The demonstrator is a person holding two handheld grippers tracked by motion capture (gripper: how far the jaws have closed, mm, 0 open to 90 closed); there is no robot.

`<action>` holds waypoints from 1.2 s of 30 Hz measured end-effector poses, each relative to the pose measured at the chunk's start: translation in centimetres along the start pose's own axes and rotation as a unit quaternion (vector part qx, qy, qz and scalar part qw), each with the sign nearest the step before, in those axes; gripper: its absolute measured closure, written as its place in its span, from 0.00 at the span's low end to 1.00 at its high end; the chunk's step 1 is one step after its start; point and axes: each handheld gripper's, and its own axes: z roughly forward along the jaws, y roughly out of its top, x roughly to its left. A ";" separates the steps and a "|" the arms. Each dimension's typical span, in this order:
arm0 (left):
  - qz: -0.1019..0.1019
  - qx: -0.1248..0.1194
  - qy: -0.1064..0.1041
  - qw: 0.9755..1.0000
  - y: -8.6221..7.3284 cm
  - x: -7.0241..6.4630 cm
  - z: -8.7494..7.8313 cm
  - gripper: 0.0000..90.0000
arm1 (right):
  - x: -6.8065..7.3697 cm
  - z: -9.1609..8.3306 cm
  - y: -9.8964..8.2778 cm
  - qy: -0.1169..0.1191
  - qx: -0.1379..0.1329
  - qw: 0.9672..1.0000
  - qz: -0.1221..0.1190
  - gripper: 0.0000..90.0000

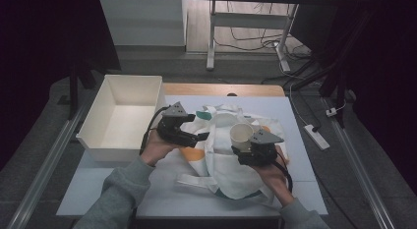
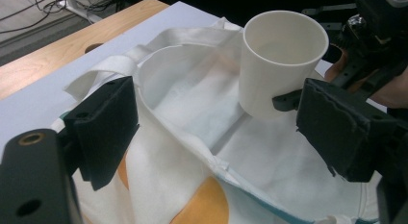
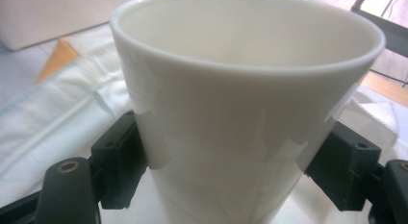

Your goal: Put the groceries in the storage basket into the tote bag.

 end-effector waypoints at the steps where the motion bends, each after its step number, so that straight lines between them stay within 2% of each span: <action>1: 0.000 0.001 0.000 1.000 0.0 0.0 0.0 0.17 | -0.1 0.1 -0.1 0.000 0.000 1.000 0.003 0.25; 4: 0.001 0.006 0.001 1.000 -0.1 0.0 0.2 0.17 | -0.3 0.1 -0.3 -0.001 0.007 1.000 0.004 0.25; 8: 0.000 0.010 0.002 1.000 -0.2 0.1 0.2 0.17 | 0.1 -0.1 -0.4 0.006 0.007 1.000 0.000 0.25; 12: -0.001 0.013 0.002 1.000 -0.3 0.3 0.3 0.17 | 0.5 0.3 -1.0 0.010 0.021 1.000 -0.003 0.25; 17: 0.000 0.017 0.001 1.000 -0.4 0.3 0.3 0.17 | 0.3 0.9 -1.7 0.007 0.024 1.000 0.003 0.25; 22: 0.000 0.021 0.001 1.000 -0.4 0.3 0.4 0.17 | 0.1 1.0 -2.3 0.015 0.030 0.999 0.014 0.25; 25: 0.001 0.022 0.001 1.000 -0.5 0.3 0.5 0.17 | 0.6 0.7 -2.3 0.025 0.028 0.999 0.009 0.25; 27: -0.001 0.021 0.001 1.000 -0.5 0.4 0.5 0.17 | 1.1 0.7 -2.4 0.031 0.033 0.999 -0.003 0.25; 29: -0.001 0.022 0.001 1.000 -0.5 0.4 0.4 0.17 | 1.3 1.0 -2.6 0.025 0.043 0.999 -0.015 0.25; 31: -0.001 0.022 0.002 1.000 -0.5 0.4 0.4 0.17 | 1.3 1.4 -3.0 0.022 0.051 0.998 -0.010 0.25; 36: 0.000 0.022 0.002 1.000 -0.6 0.4 0.4 0.17 | 1.0 1.5 -3.5 0.026 0.046 0.999 0.002 0.25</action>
